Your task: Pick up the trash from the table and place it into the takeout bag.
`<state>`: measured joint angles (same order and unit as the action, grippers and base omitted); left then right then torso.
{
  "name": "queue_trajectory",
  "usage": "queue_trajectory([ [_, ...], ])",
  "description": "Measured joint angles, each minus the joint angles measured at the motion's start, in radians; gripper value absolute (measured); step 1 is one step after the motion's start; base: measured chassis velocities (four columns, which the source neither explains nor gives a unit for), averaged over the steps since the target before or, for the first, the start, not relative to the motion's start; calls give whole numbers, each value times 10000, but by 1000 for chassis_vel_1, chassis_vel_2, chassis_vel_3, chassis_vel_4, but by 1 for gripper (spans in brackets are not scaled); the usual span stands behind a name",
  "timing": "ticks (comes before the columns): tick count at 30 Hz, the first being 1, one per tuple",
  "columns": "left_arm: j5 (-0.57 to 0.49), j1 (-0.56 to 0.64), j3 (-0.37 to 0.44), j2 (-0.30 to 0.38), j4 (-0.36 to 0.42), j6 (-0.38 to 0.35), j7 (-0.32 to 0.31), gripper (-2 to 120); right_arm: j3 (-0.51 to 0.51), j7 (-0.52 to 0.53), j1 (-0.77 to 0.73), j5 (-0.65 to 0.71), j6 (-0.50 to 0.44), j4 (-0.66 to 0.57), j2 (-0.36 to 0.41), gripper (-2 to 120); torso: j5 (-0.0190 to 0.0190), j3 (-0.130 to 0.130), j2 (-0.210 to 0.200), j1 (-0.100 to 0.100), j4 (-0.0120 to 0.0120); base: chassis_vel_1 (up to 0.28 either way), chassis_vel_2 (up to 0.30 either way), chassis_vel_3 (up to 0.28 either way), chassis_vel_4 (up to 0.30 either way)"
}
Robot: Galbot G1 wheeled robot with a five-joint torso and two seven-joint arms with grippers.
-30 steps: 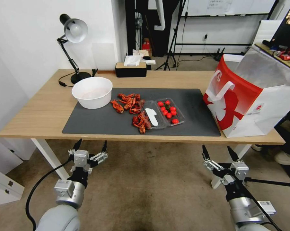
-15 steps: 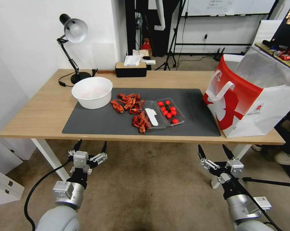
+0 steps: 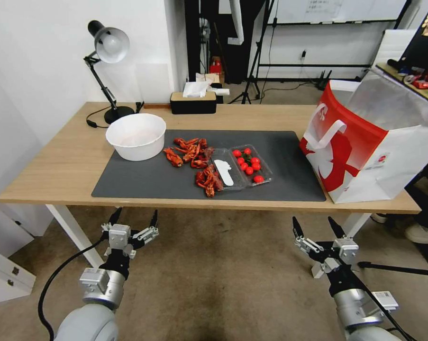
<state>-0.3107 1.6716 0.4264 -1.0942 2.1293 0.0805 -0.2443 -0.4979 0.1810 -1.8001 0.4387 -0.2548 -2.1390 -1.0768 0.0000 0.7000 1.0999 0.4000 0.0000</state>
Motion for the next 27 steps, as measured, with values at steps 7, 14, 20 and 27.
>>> queue_trajectory([
  [7, 0, -2, -6, 2, -1, 0, 3, 100, 1, 5, -2, -4, 0, 0, 0, 100, 0, 0, 0, 0, 0, 0, 0, 0, 0],
  [14, 0, -3, -12, 5, -1, 0, 3, 100, 1, 10, -1, -4, 0, 0, 0, 100, 0, 0, 0, 0, 0, 0, 0, 0, 0],
  [20, 0, -2, -14, 5, -1, 0, 3, 100, 0, 10, -2, -4, 0, 0, 0, 100, 0, 0, 0, 0, 1, 0, 0, 0, 0],
  [27, 0, -3, -14, 6, -1, 0, 1, 100, 0, 10, -2, -5, 0, -2, 0, 100, 0, 0, 0, 0, 0, 0, 0, 0, 0],
])
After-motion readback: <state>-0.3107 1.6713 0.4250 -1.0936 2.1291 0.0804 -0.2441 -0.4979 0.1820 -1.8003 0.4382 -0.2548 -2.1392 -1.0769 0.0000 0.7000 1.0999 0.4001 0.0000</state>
